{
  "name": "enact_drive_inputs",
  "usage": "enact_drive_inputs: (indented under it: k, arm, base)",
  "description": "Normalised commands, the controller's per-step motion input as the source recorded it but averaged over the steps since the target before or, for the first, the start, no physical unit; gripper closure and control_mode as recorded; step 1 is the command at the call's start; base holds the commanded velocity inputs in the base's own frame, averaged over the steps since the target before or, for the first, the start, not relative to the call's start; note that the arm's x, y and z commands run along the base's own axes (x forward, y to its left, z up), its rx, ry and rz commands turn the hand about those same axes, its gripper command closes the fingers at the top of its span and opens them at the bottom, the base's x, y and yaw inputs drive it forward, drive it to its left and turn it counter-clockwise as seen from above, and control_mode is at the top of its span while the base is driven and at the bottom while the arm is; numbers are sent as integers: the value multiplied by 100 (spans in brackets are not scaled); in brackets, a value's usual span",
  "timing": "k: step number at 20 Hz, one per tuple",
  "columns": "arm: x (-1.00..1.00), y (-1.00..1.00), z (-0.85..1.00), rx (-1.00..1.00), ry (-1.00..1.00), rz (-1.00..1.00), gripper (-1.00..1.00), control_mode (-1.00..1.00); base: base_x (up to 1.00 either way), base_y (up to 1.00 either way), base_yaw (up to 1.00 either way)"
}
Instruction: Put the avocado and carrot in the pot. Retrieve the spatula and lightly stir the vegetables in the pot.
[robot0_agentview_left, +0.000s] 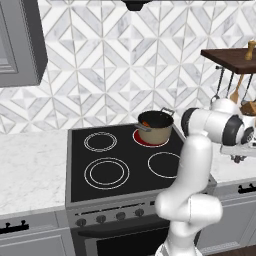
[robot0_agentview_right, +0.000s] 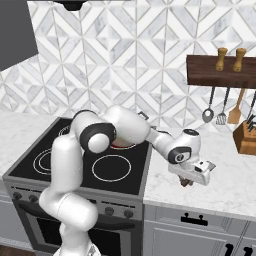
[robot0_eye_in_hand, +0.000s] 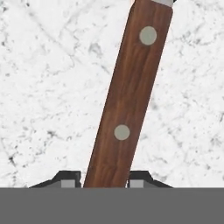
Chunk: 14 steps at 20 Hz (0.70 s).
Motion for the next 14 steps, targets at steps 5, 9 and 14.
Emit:
enact_drive_inputs:
  k: [5, 9, 14]
  arm:
    - [-72, 23, 92, -15, -14, 46, 100, -100]
    - [-80, 88, 100, -46, -2, 65, 100, -100]
    - [-41, 100, 100, -40, 0, 60, 100, -100]
  base:
    - [0, 0, 0]
    - [0, 0, 0]
    - [0, 0, 0]
